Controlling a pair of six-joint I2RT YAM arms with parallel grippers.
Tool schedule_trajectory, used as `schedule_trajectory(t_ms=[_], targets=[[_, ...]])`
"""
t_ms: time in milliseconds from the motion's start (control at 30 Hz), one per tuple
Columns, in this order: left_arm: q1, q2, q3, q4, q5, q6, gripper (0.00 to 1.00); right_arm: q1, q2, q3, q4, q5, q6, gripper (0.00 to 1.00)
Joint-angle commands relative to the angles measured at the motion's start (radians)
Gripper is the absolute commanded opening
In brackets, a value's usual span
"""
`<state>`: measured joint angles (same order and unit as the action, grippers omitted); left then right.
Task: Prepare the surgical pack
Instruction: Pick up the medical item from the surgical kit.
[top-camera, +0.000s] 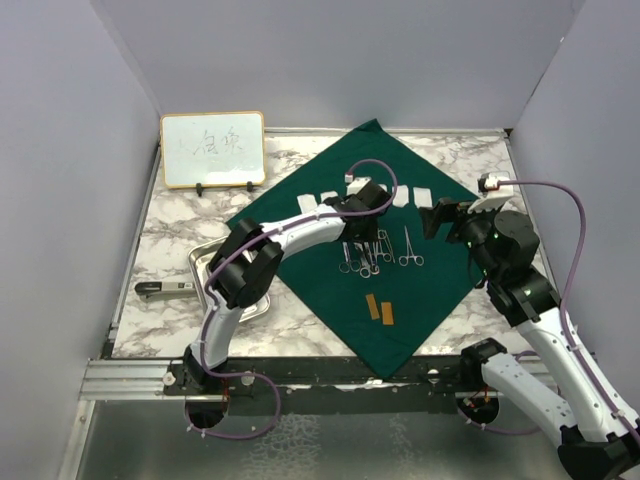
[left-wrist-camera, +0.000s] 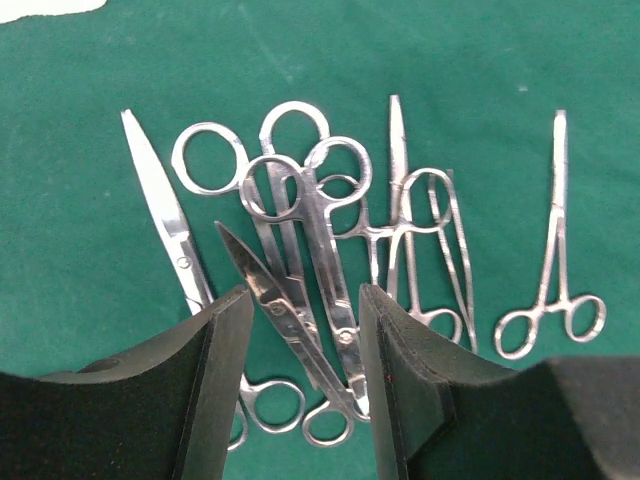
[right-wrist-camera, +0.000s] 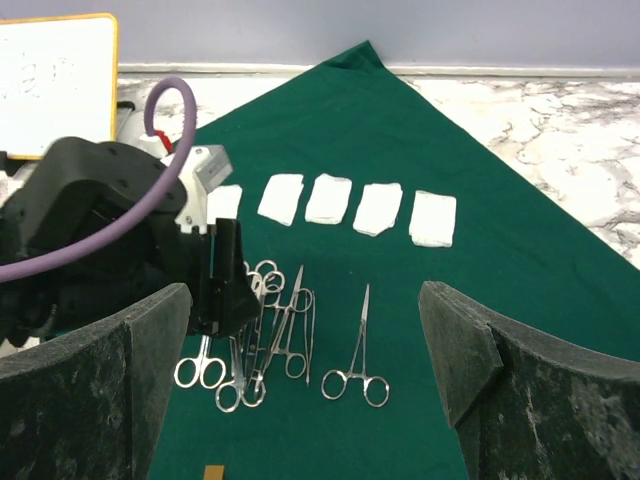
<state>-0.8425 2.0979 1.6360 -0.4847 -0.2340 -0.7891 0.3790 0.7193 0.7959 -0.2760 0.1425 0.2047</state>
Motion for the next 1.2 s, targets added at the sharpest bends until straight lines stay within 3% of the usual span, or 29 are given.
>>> schedule_trajectory(t_ms=[0,433,933,1167], targets=[[-0.002,0.034,0.045,-0.113,-0.085,-0.052,0.49,0.006,-0.012,-0.01,0.023,-0.006,0.002,0.99],[-0.001,0.106,0.097,-0.116,-0.091,-0.075,0.47,0.006,-0.02,-0.016,0.024,-0.004,0.005,0.99],[0.02,0.09,0.053,-0.097,-0.091,-0.123,0.28,0.007,-0.017,-0.019,0.026,-0.004,0.007,0.99],[0.029,0.092,0.035,-0.075,-0.072,-0.111,0.29,0.006,-0.018,-0.019,0.026,-0.004,0.007,0.99]])
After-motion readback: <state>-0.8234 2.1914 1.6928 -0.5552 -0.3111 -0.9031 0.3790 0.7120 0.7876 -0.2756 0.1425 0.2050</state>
